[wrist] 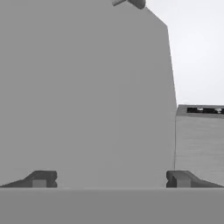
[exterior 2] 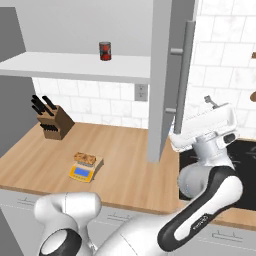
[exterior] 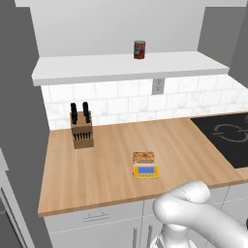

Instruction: Pick the bar and place it on the digital scale for weighing, and close the cabinet.

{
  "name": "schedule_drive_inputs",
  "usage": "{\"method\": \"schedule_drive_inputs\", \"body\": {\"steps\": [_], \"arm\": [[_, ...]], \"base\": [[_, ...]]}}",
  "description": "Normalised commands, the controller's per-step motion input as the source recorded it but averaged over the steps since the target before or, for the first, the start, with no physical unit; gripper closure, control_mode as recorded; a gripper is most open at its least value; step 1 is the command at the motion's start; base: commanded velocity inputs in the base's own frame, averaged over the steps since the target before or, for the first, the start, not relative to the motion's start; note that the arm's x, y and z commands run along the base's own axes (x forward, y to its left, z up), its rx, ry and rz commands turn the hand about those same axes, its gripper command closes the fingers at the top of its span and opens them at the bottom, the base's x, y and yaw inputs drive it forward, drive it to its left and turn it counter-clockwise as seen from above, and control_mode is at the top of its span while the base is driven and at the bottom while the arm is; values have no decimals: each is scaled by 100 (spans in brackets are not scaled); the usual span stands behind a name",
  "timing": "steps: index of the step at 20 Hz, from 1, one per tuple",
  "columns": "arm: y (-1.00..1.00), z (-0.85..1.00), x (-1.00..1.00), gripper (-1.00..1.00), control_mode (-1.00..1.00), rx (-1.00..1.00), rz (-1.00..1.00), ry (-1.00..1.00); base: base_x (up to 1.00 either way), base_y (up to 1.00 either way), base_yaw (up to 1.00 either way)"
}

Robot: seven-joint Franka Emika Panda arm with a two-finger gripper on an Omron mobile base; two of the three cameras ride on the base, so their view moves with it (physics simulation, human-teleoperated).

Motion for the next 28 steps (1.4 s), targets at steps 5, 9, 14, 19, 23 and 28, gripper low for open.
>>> {"method": "schedule_drive_inputs", "body": {"steps": [5,9,14,19,23,28], "arm": [[97,100,-17,-100,-100,-30,19,-20],[100,93,-10,-100,-100,-37,17,-12],[100,73,23,-100,-100,-36,1,0],[100,7,77,-100,-100,-23,-2,3],[100,-40,100,-100,-100,-10,-15,0],[100,-28,100,-100,-100,-10,-19,0]], "base": [[0,0,0],[0,0,0],[0,0,0],[0,0,0],[0,0,0],[0,0,0]]}}
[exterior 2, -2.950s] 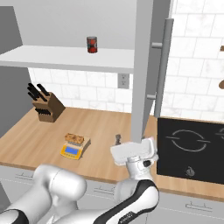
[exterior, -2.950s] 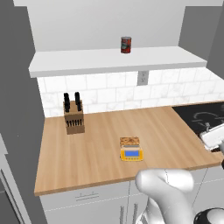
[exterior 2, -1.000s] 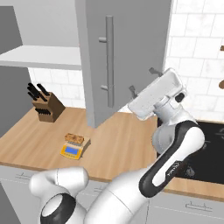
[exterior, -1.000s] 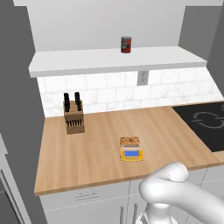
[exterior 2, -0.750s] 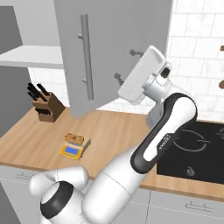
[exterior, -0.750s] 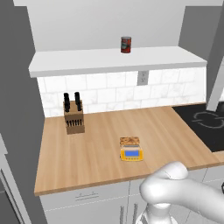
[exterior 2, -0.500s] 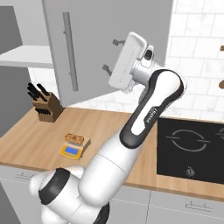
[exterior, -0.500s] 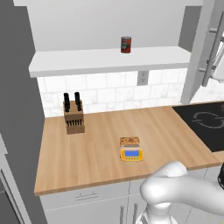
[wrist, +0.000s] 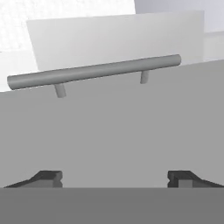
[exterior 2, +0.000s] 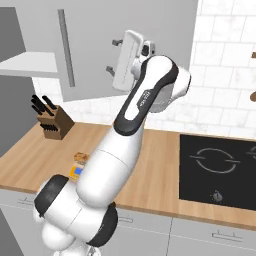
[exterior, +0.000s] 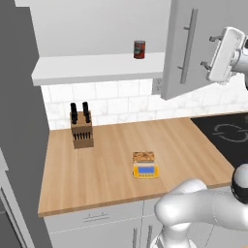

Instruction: Pick the bar and place it on the digital scale for weighing, and close the cabinet.

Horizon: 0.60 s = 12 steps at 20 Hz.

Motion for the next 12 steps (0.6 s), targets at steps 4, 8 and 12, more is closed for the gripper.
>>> {"method": "schedule_drive_inputs", "body": {"steps": [4,8,12], "arm": [[100,-24,100,-100,-100,-18,-37,0],[100,-26,100,-100,-100,-16,-40,0],[100,-26,100,-100,-100,-15,-39,0]], "base": [[0,0,0],[0,0,0],[0,0,0]]}}
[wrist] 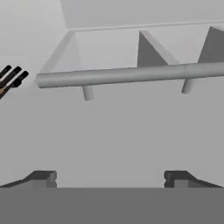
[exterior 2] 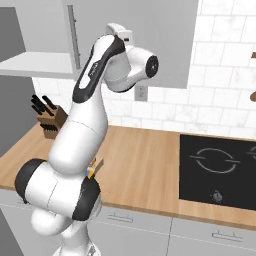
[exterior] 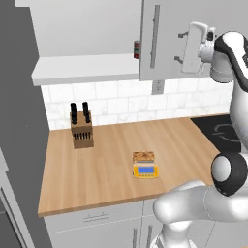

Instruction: Pick the bar and place it on the digital scale for weighing, and close the cabinet.

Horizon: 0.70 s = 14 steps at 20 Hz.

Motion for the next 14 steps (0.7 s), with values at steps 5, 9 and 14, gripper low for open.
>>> {"method": "schedule_drive_inputs", "body": {"steps": [5,9,14], "arm": [[42,-17,58,-100,-100,-7,-36,-3],[8,0,-83,-100,-100,0,-23,-13],[-6,21,-100,-100,-100,5,-11,0]], "base": [[0,0,0],[0,0,0],[0,0,0]]}}
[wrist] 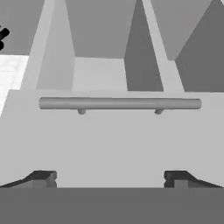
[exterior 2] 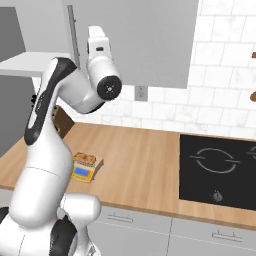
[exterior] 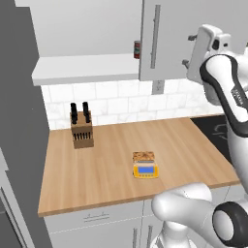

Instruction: Pick the bar and place it on the digital scale for weighing, and close the cabinet.

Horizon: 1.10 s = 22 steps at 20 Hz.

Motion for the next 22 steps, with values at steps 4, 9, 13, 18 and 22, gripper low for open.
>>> {"method": "schedule_drive_inputs", "body": {"steps": [4,9,13,18,22], "arm": [[-1,33,-100,-100,-100,0,0,13],[0,31,-100,-100,-100,-3,4,20],[31,-16,-87,-100,-100,1,2,15],[72,-71,-54,-100,-100,7,0,-7],[81,-94,-6,-100,-100,18,0,-14]], "base": [[0,0,0],[0,0,0],[0,0,0],[0,0,0],[0,0,0]]}}
